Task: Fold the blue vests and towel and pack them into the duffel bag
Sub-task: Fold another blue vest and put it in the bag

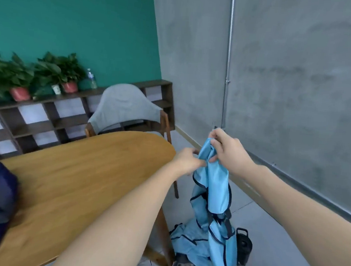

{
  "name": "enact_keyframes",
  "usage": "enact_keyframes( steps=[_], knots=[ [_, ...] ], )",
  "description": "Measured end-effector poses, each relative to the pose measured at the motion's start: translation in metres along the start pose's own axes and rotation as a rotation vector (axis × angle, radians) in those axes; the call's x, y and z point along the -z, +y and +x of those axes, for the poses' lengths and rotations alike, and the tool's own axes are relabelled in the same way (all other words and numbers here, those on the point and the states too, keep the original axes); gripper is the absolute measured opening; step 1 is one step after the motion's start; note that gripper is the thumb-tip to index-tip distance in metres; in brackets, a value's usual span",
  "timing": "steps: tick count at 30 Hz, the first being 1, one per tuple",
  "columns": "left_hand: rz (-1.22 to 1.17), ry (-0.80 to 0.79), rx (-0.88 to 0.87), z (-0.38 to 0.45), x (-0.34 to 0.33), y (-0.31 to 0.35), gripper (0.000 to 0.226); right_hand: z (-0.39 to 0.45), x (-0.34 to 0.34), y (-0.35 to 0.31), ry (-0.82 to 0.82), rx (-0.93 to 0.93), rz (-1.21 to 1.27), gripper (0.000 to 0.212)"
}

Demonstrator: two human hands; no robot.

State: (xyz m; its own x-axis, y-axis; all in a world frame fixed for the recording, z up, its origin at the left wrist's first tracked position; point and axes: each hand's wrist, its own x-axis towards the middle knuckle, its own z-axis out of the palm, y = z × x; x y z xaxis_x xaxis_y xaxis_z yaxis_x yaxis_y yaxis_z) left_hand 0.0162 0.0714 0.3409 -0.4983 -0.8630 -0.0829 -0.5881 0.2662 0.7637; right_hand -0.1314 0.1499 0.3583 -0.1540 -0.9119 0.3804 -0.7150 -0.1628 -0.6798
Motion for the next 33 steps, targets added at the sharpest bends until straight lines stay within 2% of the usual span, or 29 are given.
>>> enact_keyframes(
  steps=[5, 7, 10, 15, 19, 22, 25, 28, 33],
  knots=[
    [-0.073, -0.091, -0.014, -0.044, 0.053, 0.045, 0.032, 0.007, 0.041, -0.071, 0.109, 0.168, -0.093, 0.015],
    [-0.098, -0.054, -0.052, -0.057, 0.076, 0.06, 0.029, 0.011, 0.054, -0.093, 0.16, 0.207, -0.138, 0.013],
    [-0.136, 0.115, -0.147, -0.074, 0.121, 0.085, 0.028, 0.021, 0.073, -0.125, 0.222, 0.247, -0.192, 0.009],
    [-0.151, 0.398, -0.327, -0.105, 0.222, 0.13, 0.046, 0.046, 0.108, -0.196, 0.336, 0.365, -0.312, 0.003],
    [-0.17, 0.587, -0.48, -0.143, 0.304, 0.169, 0.019, 0.073, 0.126, -0.262, 0.397, 0.5, -0.348, 0.011],
    [-0.095, 0.707, -0.551, -0.169, 0.358, 0.184, 0.013, 0.099, 0.127, -0.308, 0.494, 0.592, -0.398, 0.015],
    [0.035, 0.844, -0.535, -0.187, 0.398, 0.182, 0.012, 0.126, 0.114, -0.338, 0.605, 0.566, -0.578, 0.026],
    [0.204, 0.971, -0.458, -0.2, 0.425, 0.158, 0.013, 0.144, 0.089, -0.353, 0.552, 0.424, -0.637, 0.025],
    [0.321, 1.029, -0.313, -0.19, 0.452, 0.088, 0.018, 0.17, 0.029, -0.344, 0.318, 0.298, -0.631, 0.02]
  ],
)
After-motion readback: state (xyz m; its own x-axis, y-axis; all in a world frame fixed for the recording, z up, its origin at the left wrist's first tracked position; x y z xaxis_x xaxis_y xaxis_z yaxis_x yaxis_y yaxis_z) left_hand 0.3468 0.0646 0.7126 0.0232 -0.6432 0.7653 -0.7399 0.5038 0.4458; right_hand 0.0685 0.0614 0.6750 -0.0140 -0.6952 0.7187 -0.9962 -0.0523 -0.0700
